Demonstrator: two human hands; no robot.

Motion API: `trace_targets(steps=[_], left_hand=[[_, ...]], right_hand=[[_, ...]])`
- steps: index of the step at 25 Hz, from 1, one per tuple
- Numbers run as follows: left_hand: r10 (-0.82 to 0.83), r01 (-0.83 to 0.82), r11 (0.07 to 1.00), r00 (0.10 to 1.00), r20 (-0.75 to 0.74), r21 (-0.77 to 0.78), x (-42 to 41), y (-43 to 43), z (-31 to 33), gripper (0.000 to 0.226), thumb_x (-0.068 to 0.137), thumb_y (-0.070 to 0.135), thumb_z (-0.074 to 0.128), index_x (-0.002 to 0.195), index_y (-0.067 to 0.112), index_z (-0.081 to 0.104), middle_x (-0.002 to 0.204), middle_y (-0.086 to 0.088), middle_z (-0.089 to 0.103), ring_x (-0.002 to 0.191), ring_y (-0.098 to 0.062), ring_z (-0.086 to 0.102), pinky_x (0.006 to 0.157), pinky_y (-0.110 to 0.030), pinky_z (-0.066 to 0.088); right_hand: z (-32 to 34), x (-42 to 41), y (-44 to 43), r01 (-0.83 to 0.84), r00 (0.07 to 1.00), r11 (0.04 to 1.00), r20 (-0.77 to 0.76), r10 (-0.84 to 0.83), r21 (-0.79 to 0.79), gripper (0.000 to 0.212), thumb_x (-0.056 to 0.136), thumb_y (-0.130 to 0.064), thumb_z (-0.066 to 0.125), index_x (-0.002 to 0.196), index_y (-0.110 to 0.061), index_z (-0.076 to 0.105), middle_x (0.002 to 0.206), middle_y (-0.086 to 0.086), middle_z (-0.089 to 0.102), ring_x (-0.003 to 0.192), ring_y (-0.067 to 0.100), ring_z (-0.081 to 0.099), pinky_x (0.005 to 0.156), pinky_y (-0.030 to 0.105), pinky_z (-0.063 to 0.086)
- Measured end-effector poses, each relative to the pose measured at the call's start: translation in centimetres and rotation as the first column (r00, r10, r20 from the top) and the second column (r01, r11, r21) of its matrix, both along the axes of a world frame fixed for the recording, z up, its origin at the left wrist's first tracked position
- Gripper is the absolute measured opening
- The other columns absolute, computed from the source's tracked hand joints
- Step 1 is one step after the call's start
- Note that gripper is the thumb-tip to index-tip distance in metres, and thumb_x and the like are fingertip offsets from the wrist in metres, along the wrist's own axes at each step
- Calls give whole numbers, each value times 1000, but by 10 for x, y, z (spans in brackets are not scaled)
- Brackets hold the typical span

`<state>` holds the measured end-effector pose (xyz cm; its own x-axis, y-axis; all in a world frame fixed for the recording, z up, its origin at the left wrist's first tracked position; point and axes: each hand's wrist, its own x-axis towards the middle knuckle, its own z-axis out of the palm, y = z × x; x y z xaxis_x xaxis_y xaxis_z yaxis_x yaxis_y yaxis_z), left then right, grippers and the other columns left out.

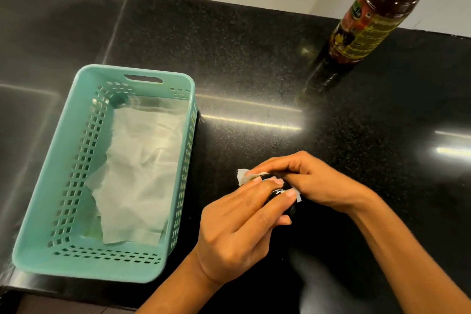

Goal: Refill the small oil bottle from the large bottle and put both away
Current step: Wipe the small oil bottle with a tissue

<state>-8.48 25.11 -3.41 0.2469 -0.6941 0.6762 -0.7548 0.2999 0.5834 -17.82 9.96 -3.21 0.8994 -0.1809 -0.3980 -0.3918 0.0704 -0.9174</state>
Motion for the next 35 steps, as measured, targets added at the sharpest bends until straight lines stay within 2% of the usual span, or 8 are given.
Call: trace_targets(steps=[3,8,13,16,19,24,30,35], left_hand=[[12,-12,1000,1000,-2,1,0,0,-2,22,89,12,58,108,2,62,104,-12,67,105,-17,64,86,-33,54],[7,-8,1000,1000,-7,-11,-1,1,-4,21,89,9,58,109,2,62,100,-15,69,102,-19,66,82,-34,55],[18,-18,999,1000,-6,-39,-4,0,-4,20,89,5,57,108,1,61,99,-15,70,99,-19,67,81,-33,55],[31,-32,999,999,-9,-35,-4,1,-3,20,89,4,57,108,1,62,100,-13,70,101,-17,66,81,-34,55],[33,-34,999,999,-13,-33,-4,1,-2,21,87,2,58,107,1,64,101,-12,70,101,-16,66,79,-35,56],[61,-62,997,998,-14,-53,-4,0,0,18,89,6,56,104,4,64,102,-6,68,100,-12,66,83,-27,54],[117,-116,993,992,-56,12,-8,3,4,23,86,7,56,109,9,62,105,3,63,97,-4,63,88,-15,47],[70,-40,978,988,-138,206,2,6,27,28,82,11,66,109,9,63,102,9,64,87,17,58,79,-5,45]], right_hand=[[18,-2,-13,-26,997,995,80,18,96,35,85,16,45,109,1,66,112,8,68,109,15,61,90,18,44],[0,13,-6,-175,978,984,-112,178,35,34,89,8,46,113,-7,65,110,-1,68,104,5,62,84,15,45],[27,17,-20,-221,975,972,9,221,83,30,89,7,44,107,-2,66,113,9,67,110,17,61,92,21,45],[9,18,-9,-220,970,972,-89,227,77,29,90,3,47,112,-4,64,113,6,67,106,13,62,87,19,47],[6,10,0,-109,983,990,-137,120,88,35,89,9,44,115,-5,62,112,3,67,102,7,63,81,15,47],[18,-17,21,252,959,956,93,-268,153,38,86,13,43,109,-8,65,109,0,69,108,11,62,87,17,47],[-23,-16,78,679,710,728,168,-684,92,43,84,15,46,93,-21,69,86,-9,72,84,-1,63,77,18,47],[-4,-23,119,840,537,538,240,-808,-67,46,92,7,42,129,-19,52,116,-15,58,104,-8,54,94,9,39]])
